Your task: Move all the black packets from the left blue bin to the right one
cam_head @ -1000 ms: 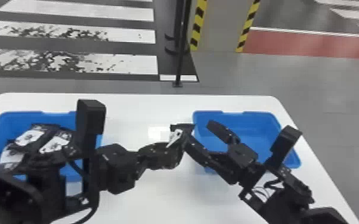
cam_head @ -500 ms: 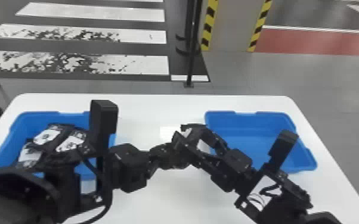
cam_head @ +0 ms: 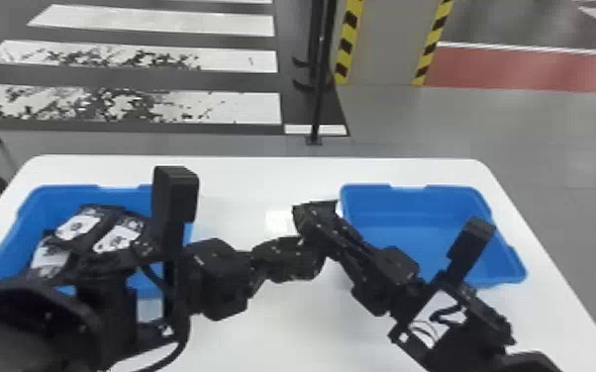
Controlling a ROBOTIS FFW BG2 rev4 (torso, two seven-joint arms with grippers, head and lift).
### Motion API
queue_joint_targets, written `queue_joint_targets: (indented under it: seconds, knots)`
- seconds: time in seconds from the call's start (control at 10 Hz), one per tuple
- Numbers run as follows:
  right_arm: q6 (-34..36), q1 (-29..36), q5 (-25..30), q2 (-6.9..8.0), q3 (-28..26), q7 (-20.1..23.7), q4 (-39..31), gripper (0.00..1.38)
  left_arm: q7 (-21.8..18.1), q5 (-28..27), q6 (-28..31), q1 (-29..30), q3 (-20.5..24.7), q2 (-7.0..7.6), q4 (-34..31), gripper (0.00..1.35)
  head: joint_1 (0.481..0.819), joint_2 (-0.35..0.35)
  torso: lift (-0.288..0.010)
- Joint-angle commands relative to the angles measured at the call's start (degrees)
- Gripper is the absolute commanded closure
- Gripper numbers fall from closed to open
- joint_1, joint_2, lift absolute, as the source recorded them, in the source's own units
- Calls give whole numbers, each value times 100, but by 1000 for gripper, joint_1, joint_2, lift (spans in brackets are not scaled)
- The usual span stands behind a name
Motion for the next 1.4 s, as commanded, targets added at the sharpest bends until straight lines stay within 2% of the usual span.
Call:
queue_joint_targets:
  seconds: [0.0,0.1,0.2,0.3,0.5,0.6,0.8,1.0,1.1,1.2,1.3]
  knots:
    - [-52,15,-3,11,-2,1,0,1276,9,0,-141,18,24,1,-1,1187,695,-103,-140]
    - [-80,1,-14,11,-13,1,14,1276,70,103,-366,130,150,-34,27,860,695,-103,-140]
    - [-94,-13,-3,19,-105,-8,14,1276,70,69,-366,299,379,-122,27,340,695,-100,-140]
    - [-94,-83,20,28,-299,-17,56,1276,70,126,-591,496,561,-149,13,55,695,-91,-140]
    - [-123,-308,191,19,-768,-52,310,1276,70,149,-816,988,1064,-254,-353,159,695,-90,-140]
    - [-137,-491,329,-16,-996,-87,577,1276,88,149,-929,1311,1396,-333,-648,159,695,-98,-140]
    - [-193,-997,888,-113,-1487,-114,1378,1276,132,286,-1238,1789,1967,-500,-958,160,695,-113,-140]
    - [-390,-1377,1620,-139,-1922,-210,2081,1260,158,320,-1323,2029,2298,-571,-1084,159,695,-139,-140]
    - [-544,-1447,1745,-139,-2024,-263,2349,996,158,320,-1365,2057,2401,-579,-1098,159,695,-166,-140]
    - [-783,-1349,1917,-130,-2036,-325,2363,515,158,320,-1407,2099,2515,-597,-1098,159,695,-185,-140]
    - [-1205,-1025,2065,-69,-2036,-448,2081,136,158,274,-1379,2085,2595,-588,-1098,159,695,-194,-140]
